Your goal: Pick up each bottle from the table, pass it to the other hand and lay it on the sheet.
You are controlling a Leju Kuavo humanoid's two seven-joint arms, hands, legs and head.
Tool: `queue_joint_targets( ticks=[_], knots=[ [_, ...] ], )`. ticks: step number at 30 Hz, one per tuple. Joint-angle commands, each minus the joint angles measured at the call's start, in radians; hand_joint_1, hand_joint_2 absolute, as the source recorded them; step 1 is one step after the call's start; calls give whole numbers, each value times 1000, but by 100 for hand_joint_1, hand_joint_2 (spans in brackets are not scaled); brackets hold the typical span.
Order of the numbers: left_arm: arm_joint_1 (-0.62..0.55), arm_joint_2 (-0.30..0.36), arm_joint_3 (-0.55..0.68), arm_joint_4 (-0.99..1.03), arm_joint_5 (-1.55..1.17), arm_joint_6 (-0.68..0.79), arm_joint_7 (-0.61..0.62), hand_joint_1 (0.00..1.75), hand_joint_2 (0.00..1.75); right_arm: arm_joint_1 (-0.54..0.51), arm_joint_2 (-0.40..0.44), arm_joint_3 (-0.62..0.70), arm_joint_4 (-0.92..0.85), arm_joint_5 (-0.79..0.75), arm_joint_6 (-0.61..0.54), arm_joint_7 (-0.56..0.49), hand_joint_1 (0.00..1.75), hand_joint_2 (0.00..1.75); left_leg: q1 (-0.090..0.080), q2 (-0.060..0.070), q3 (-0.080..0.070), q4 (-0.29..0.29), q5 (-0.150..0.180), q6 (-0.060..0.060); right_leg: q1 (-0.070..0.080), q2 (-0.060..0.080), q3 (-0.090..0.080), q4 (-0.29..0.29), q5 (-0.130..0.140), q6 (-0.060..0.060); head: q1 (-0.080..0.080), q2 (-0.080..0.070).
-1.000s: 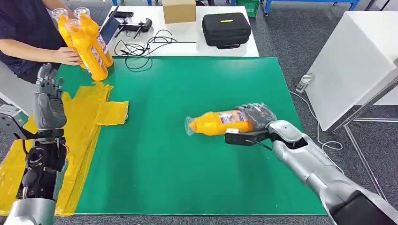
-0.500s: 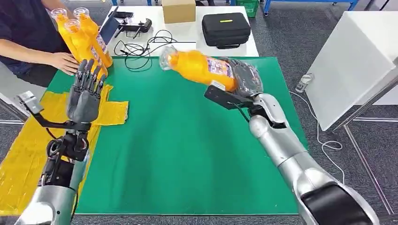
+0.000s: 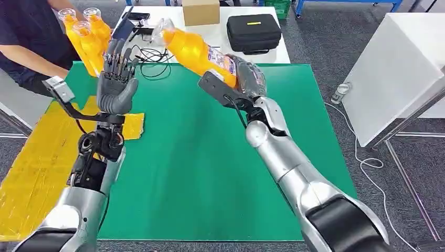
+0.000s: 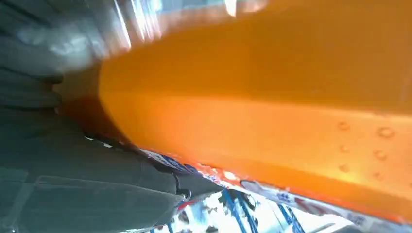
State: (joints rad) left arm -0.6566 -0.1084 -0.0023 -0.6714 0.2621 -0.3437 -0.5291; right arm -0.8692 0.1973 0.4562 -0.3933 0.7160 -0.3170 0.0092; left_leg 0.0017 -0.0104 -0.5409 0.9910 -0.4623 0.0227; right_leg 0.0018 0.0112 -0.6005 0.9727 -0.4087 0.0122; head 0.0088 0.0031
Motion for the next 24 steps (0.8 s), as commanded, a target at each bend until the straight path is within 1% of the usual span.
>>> queue_joint_targets(
  ticks=[1, 9, 10, 11, 16, 20, 24],
  knots=[
    [-77, -36, -58, 74, -9, 19, 1, 0, 175, -82, 61, -35, 109, 11, 14, 23, 175, 175, 0, 1, 1, 1, -1, -1, 0, -1, 1, 1, -1, 1, 0, 0],
    [-76, -33, -60, 74, -8, 14, -1, 0, 175, -81, 60, -41, 108, 8, 21, 16, 175, 175, 0, 1, 1, 1, -1, -1, 0, -1, 0, 1, -1, 0, 0, 0],
    [-76, -34, -61, 75, -6, 13, 0, 0, 175, -81, 66, -39, 108, 12, 23, 17, 175, 175, 0, 1, 1, 1, -1, -1, 0, -1, 1, 1, -1, 0, 0, 0],
    [-81, -51, -74, 78, -5, 5, 10, 0, 175, -85, 107, -27, 106, 38, 31, 50, 175, 175, 0, 1, 1, 1, -1, -1, 0, -1, 0, 1, -1, 0, 0, 0],
    [-86, -60, -82, 82, -2, 1, 18, 0, 175, -93, 118, -20, 107, 55, 41, 60, 175, 175, 0, 1, 0, 1, -1, -1, 0, -1, 0, 1, -1, 1, 0, 0],
    [-78, -74, -96, 79, -6, 14, 22, 0, 175, -109, 150, -4, 105, 81, 54, 82, 175, 175, 0, 2, 1, 2, -2, -1, 0, -1, 1, 2, -2, 1, 0, 0],
    [-77, -72, -97, 78, -6, 14, 21, 0, 175, -110, 151, -4, 105, 82, 55, 85, 175, 175, 0, 2, 2, 1, -2, -1, 0, 0, 1, 2, -2, 1, 0, 0]
  ],
)
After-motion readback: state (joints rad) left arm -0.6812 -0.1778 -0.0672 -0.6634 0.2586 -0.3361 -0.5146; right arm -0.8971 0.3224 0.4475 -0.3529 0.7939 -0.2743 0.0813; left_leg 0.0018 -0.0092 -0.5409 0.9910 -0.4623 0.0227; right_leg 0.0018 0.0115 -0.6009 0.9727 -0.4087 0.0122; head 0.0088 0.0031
